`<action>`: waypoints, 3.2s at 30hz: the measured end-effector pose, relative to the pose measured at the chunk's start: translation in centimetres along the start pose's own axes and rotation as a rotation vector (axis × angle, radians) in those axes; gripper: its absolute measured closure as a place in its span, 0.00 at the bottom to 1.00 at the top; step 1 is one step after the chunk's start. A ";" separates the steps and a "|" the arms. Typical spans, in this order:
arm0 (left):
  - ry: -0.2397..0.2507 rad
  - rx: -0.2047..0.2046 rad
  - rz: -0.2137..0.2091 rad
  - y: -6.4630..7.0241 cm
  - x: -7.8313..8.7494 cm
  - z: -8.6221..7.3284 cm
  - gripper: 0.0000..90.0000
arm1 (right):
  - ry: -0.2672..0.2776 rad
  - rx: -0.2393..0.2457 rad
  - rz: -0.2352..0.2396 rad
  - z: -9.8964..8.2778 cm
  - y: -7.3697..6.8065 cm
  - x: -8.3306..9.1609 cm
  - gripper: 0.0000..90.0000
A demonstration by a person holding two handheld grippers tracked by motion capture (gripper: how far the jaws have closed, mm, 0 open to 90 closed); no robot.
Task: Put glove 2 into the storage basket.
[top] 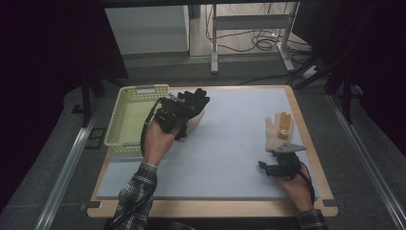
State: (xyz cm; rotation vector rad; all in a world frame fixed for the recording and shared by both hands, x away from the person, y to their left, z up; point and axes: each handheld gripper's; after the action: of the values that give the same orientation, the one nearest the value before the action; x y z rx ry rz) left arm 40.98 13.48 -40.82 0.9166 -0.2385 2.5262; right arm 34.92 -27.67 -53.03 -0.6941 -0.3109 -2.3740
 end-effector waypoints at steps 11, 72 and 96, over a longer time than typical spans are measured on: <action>0.017 0.053 0.105 -5.3 1.5 -0.8 0.71 | 0.003 -0.001 0.000 0.0 0.0 0.0 0.27; -0.261 0.262 0.304 -18.3 -5.7 -7.4 0.19 | 0.005 0.000 0.000 0.0 0.0 0.0 0.27; -0.342 0.309 0.228 -18.4 -4.4 -7.6 0.27 | 0.004 0.000 0.000 0.0 0.0 0.0 0.27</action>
State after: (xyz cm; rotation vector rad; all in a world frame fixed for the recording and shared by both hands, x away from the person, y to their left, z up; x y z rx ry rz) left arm 48.14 30.58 -49.22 1.5244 -0.0570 2.6437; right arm 34.93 -27.65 -53.07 -0.6889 -0.3091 -2.3755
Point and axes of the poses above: each handheld gripper's, and its own axes: x roughly backward along the jaws, z roughly out of its top, y roughly to its right, and after that the axes turned 9 degrees about y, right-handed
